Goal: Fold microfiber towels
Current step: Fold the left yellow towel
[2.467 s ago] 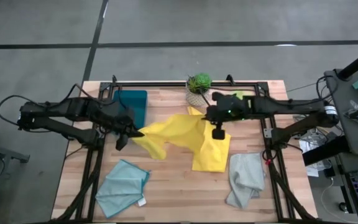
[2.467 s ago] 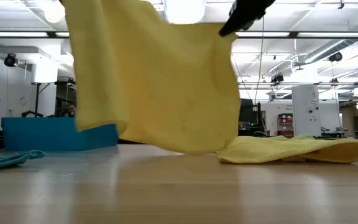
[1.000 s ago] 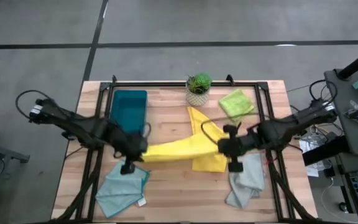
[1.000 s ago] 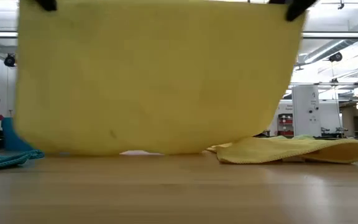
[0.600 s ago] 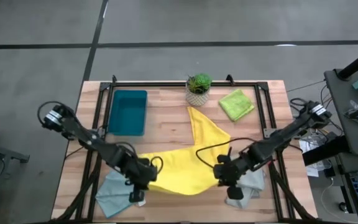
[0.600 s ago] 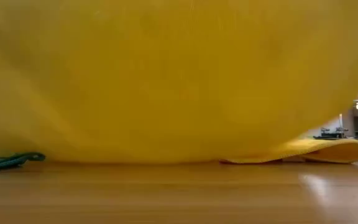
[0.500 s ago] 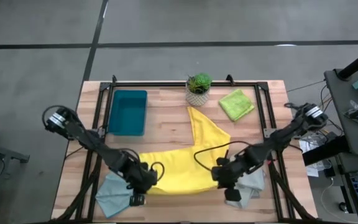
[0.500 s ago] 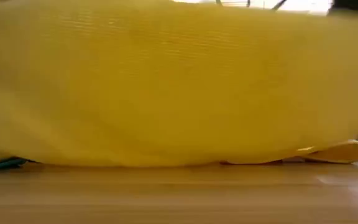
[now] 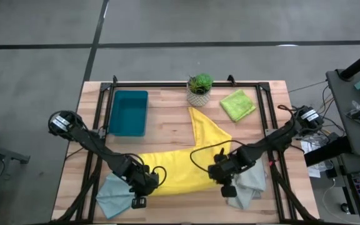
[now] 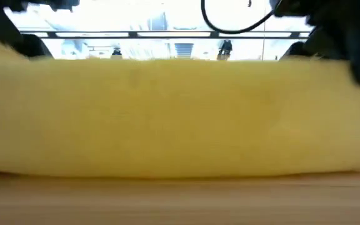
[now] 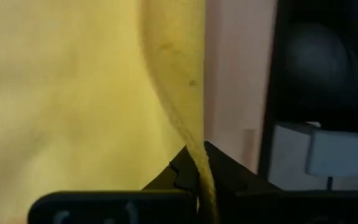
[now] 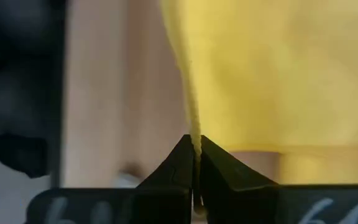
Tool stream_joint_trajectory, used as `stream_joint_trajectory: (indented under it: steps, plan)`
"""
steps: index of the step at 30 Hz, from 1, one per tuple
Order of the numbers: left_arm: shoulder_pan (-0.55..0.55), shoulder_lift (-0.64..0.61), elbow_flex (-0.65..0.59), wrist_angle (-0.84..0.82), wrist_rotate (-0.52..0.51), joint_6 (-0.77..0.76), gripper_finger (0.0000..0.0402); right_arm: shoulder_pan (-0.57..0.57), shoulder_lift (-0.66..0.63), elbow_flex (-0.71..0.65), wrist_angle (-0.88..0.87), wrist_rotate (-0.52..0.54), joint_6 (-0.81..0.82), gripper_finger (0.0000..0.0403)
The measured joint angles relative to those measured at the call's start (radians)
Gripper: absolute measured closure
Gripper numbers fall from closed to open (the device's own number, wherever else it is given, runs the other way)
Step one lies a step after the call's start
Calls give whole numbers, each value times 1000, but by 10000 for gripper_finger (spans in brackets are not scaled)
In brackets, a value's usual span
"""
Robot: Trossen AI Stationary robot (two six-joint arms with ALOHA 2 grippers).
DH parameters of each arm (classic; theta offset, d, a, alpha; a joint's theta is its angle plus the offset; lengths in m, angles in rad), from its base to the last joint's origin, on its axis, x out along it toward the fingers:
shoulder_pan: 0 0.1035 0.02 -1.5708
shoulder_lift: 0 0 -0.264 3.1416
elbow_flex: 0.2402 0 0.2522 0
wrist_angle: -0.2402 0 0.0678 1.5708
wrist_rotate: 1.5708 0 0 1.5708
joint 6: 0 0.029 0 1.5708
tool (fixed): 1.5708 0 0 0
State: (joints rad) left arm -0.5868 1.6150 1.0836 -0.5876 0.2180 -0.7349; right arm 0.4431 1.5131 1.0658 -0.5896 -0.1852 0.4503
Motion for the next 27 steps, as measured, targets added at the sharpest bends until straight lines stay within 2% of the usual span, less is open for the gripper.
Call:
stream_joint_trajectory:
  steps: [11, 14, 18, 27]
  plan:
    - [23, -62, -73, -100, -10, 8, 402, -184, 1, -18, -43, 11, -158, 394]
    - [40, -76, -82, -172, -51, 22, 402, -222, 1, -18, -51, 11, -188, 394]
    - [77, -79, -90, -200, -105, 89, 402, -264, 1, -20, -64, 10, -225, 394]
    - [202, -80, -181, -200, -120, 174, 402, -346, 1, -20, -67, 23, -289, 394]
